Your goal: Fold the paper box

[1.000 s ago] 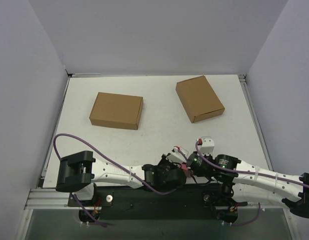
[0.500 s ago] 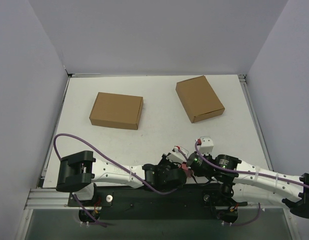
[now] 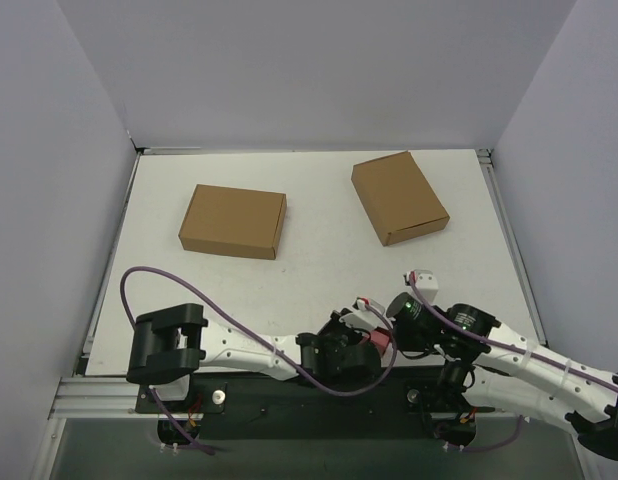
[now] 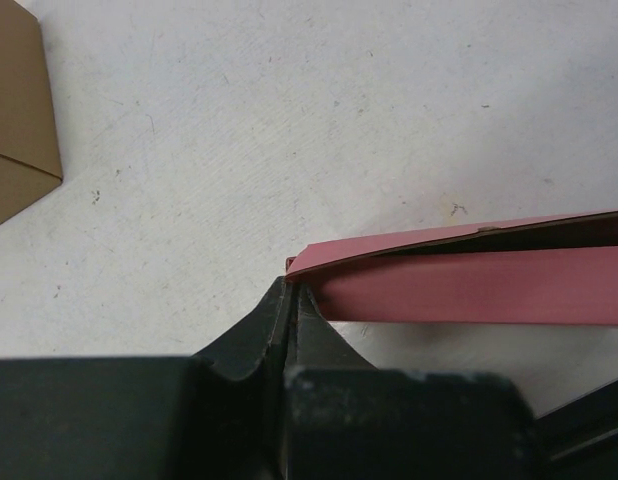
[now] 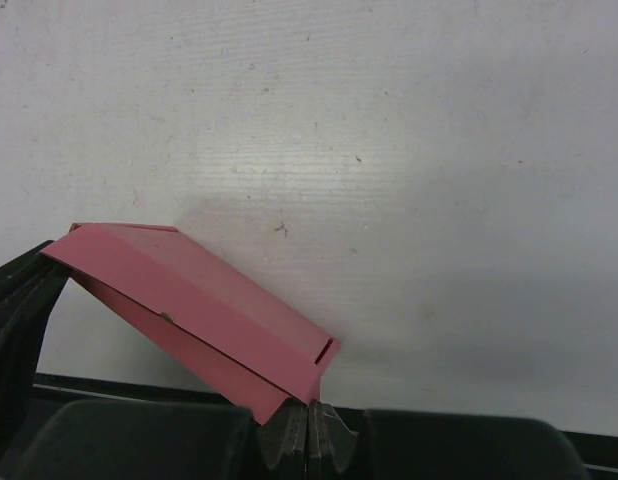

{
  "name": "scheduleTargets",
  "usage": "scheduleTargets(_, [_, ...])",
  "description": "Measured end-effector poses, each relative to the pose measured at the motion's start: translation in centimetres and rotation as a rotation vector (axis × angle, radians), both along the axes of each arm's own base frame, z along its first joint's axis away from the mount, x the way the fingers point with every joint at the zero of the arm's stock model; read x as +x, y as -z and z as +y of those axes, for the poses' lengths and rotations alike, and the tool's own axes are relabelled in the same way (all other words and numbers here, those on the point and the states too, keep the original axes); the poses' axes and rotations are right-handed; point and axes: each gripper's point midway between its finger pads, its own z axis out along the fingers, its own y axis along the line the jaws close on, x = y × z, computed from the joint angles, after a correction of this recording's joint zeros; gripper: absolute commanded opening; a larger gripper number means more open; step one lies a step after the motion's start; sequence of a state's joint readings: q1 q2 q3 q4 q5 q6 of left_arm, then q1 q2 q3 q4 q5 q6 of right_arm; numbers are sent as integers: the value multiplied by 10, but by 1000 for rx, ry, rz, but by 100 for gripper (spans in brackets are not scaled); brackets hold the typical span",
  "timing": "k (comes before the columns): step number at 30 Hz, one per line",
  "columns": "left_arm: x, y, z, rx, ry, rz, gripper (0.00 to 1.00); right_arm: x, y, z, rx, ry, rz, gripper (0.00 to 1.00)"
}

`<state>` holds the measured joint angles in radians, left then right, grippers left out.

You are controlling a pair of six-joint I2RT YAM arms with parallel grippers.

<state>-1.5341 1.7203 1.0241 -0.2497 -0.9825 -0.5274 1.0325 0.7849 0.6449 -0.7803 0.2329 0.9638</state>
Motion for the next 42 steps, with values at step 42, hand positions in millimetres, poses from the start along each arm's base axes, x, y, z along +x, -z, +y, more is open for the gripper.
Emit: scheduleTargets(42, [-4,2,-3,125,4,-163,0,10,2,0,459,248,-30,0])
